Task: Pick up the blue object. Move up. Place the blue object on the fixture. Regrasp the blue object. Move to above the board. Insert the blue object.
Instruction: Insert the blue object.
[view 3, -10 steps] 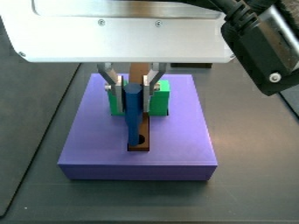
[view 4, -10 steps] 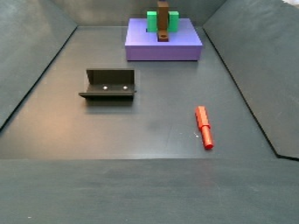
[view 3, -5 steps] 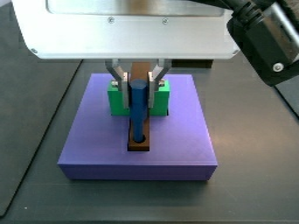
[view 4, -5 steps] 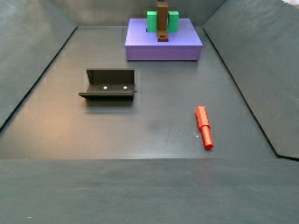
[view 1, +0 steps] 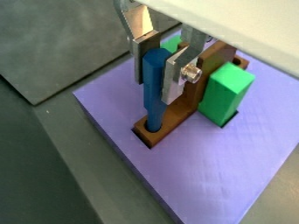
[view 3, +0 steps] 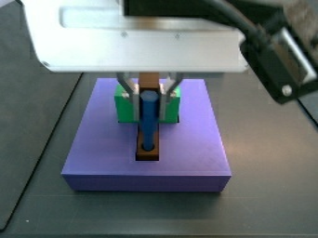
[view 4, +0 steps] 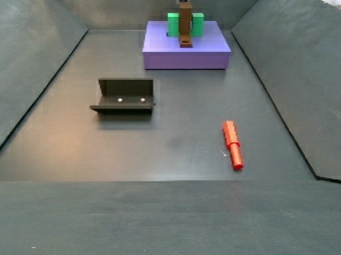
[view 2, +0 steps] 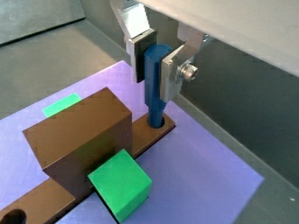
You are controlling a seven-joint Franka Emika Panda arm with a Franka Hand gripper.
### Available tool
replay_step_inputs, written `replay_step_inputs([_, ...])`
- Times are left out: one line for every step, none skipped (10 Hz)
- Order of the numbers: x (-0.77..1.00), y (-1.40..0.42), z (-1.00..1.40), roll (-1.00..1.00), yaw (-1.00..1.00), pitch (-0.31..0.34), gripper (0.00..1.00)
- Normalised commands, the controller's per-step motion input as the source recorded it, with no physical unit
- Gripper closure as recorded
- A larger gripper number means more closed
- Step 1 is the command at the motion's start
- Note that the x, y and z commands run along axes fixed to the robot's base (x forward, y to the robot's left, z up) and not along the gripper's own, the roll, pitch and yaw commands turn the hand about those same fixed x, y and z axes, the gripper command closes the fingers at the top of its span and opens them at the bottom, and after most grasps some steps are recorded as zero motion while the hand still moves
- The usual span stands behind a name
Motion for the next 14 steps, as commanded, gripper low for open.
replay_step_inputs([0.31, -0.07, -0.29, 0.29, 0.13, 0.019, 1.0])
replay_step_inputs([0.23, -0.18, -0.25, 0.34, 0.18, 0.0, 1.0])
replay_step_inputs([0.22, -0.13, -0.25, 0.35, 0.17, 0.004, 1.0])
replay_step_inputs([0.08, -0.11, -0.29, 0.33, 0.14, 0.0, 1.0])
replay_step_inputs([0.0, -0.02, -0.37, 0.26, 0.09, 0.0, 1.0])
replay_step_inputs([0.08, 0.0, -0.45, 0.19, 0.04, 0.0, 1.0])
replay_step_inputs([0.22, 0.22, -0.26, 0.06, 0.0, 0.099, 1.0])
replay_step_inputs([0.18, 0.21, 0.03, 0.07, 0.0, 0.15, 1.0])
replay_step_inputs([0.07, 0.03, 0.31, 0.15, 0.0, 0.156, 1.0])
replay_step_inputs([0.07, -0.12, 0.19, 0.18, 0.0, 0.12, 1.0])
replay_step_inputs([0.0, -0.15, 0.02, 0.16, 0.0, 0.06, 1.0])
replay_step_inputs([-0.05, -0.2, 0.04, 0.17, 0.0, 0.0, 1.0])
replay_step_inputs([-0.01, -0.14, 0.0, 0.18, 0.07, 0.0, 1.0])
replay_step_inputs([0.0, -0.12, -0.03, 0.27, 0.15, -0.003, 1.0])
